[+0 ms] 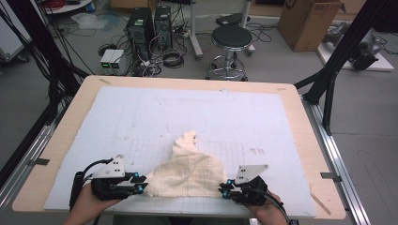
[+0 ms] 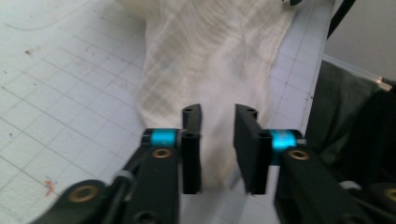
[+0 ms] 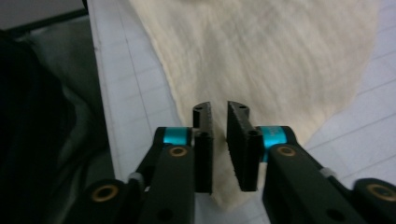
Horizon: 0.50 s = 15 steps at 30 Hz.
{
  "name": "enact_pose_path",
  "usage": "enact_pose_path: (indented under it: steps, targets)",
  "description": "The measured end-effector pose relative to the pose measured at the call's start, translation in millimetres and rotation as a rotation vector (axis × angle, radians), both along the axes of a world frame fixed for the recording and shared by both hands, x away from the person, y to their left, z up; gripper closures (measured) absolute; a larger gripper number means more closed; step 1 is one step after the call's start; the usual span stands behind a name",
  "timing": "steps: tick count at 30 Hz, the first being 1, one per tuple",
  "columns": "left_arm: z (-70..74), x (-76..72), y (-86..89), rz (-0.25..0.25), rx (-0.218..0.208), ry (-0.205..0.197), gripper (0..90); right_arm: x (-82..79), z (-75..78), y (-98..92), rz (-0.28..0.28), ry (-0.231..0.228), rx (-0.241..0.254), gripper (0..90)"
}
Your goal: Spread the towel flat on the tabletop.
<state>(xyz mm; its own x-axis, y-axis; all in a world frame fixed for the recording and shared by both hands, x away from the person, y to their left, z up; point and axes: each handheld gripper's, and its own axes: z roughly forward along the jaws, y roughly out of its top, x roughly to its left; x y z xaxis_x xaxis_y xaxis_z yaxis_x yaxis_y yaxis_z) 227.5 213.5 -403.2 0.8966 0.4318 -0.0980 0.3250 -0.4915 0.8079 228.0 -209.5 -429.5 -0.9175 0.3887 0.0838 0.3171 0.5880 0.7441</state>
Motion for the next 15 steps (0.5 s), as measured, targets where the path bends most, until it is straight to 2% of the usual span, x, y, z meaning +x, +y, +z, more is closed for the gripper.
enact_pose_path:
  steps: [2, 5, 7, 9, 11, 15]
  targets:
    - [4.1, 3.6, 1.7, 0.010, -0.035, -0.001, 63.9, 0.2, 7.0, -3.1, -0.014, -0.023, 0.035, 73.4]
    - [8.7, 14.0, -3.6, 0.017, -0.058, -0.011, 60.8, 6.4, 17.5, -6.2, -0.047, -0.049, 0.069, 68.6]
    - [9.1, 22.9, -10.1, 0.025, -0.055, -0.015, 58.4, 15.2, 22.9, -5.9, -0.071, -0.074, 0.084, 64.9]
    - [6.3, 35.1, -19.2, 0.033, -0.055, -0.013, 56.7, 26.8, 26.8, -3.2, -0.080, -0.075, 0.104, 61.8]
    - [3.1, 45.4, -25.9, 0.046, -0.039, -0.018, 54.4, 39.6, 28.4, 1.1, -0.089, -0.090, 0.110, 59.2]
    - [-1.6, 62.0, -35.7, 0.041, -0.046, -0.003, 52.7, 63.4, 28.0, 7.8, -0.084, -0.072, 0.106, 53.2]
